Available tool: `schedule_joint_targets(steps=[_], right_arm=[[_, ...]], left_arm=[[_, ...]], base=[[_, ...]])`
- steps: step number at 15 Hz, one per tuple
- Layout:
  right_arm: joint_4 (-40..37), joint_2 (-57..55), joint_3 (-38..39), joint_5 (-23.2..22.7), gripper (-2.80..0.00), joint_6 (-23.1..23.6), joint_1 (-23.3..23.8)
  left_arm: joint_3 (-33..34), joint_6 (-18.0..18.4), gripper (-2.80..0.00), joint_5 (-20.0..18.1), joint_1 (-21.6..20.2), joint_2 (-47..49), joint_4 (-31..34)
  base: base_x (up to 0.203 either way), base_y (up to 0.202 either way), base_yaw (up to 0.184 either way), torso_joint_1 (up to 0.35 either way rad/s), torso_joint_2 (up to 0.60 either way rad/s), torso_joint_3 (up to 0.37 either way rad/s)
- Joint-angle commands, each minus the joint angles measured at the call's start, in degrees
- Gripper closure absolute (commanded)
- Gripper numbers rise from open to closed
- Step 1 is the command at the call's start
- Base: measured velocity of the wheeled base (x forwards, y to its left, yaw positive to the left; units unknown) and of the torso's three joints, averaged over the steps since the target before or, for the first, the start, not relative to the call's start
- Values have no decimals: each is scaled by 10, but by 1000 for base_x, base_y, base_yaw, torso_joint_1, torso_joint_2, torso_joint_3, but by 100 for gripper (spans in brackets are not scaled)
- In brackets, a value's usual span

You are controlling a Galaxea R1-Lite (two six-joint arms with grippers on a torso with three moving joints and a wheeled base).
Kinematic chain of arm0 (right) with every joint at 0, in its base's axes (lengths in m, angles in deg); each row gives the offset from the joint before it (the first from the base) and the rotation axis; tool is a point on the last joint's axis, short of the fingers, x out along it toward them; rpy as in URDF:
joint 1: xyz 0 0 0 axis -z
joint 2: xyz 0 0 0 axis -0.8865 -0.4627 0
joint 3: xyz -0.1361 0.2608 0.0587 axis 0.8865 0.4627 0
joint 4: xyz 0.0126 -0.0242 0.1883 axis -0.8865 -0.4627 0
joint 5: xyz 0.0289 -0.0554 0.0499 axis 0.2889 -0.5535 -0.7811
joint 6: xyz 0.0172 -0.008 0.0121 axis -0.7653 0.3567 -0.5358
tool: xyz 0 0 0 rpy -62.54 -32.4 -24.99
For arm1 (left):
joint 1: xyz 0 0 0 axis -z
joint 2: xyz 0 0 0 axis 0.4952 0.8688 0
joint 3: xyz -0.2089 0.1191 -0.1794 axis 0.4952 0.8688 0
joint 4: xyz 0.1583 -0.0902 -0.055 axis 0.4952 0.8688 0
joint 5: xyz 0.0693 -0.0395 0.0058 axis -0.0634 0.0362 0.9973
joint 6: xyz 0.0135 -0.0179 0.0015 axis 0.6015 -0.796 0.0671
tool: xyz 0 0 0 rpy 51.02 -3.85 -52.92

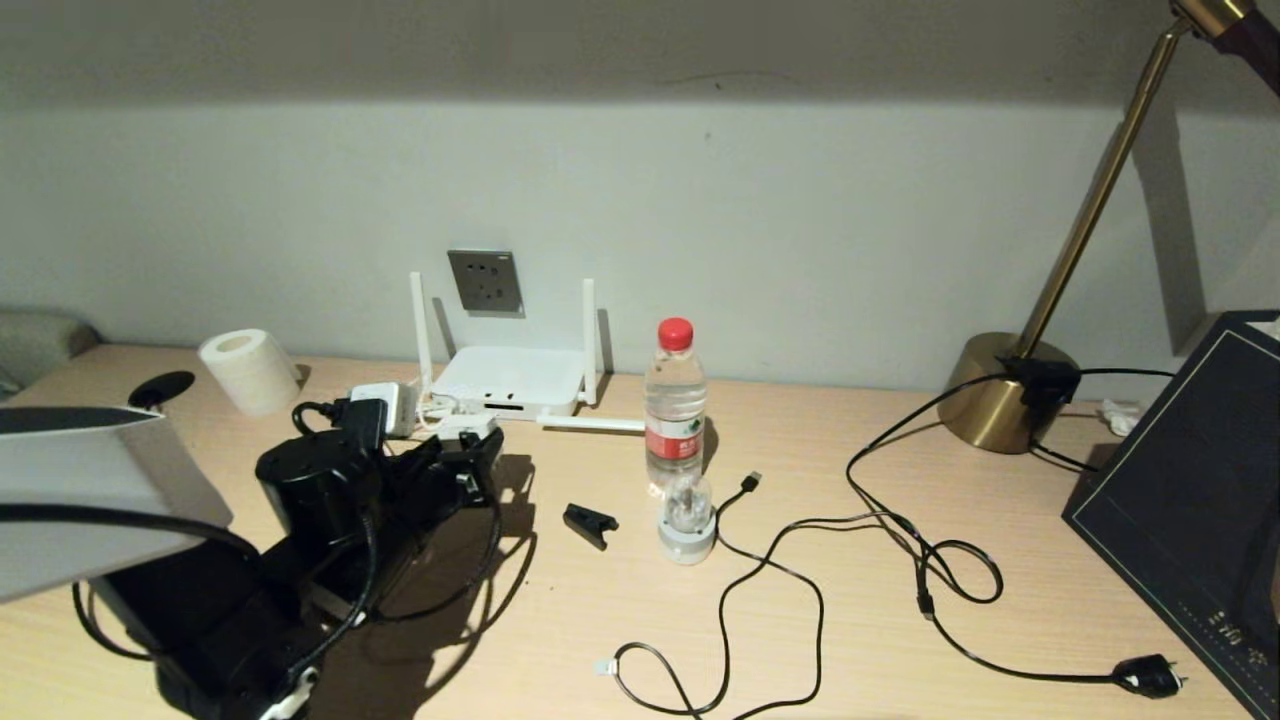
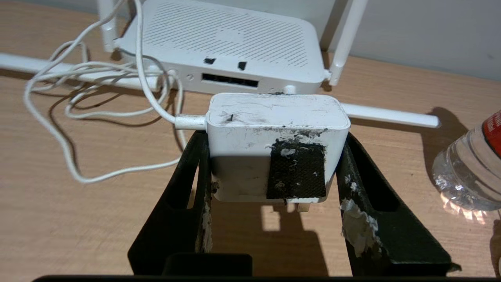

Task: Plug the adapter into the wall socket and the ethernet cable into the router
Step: Pick up plug

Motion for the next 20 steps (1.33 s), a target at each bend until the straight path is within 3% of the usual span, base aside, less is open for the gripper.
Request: schedule_joint_targets(steps=[1, 7, 14, 20], right_arm=[[0, -1, 3, 0, 0, 0, 0], [0, -1, 3, 0, 0, 0, 0], [0, -1, 3, 0, 0, 0, 0], [0, -1, 3, 0, 0, 0, 0]], left_arm=[[14, -1, 0, 5, 0, -12, -5], [22, -1, 0, 6, 0, -12, -5], [30, -1, 0, 6, 1, -28, -5], [-11, 8, 0, 4, -3, -8, -5]], base=[[0, 0, 0, 0, 0, 0], [0, 0, 0, 0, 0, 0], [0, 0, 0, -100, 310, 210], [0, 0, 0, -5, 25, 19]])
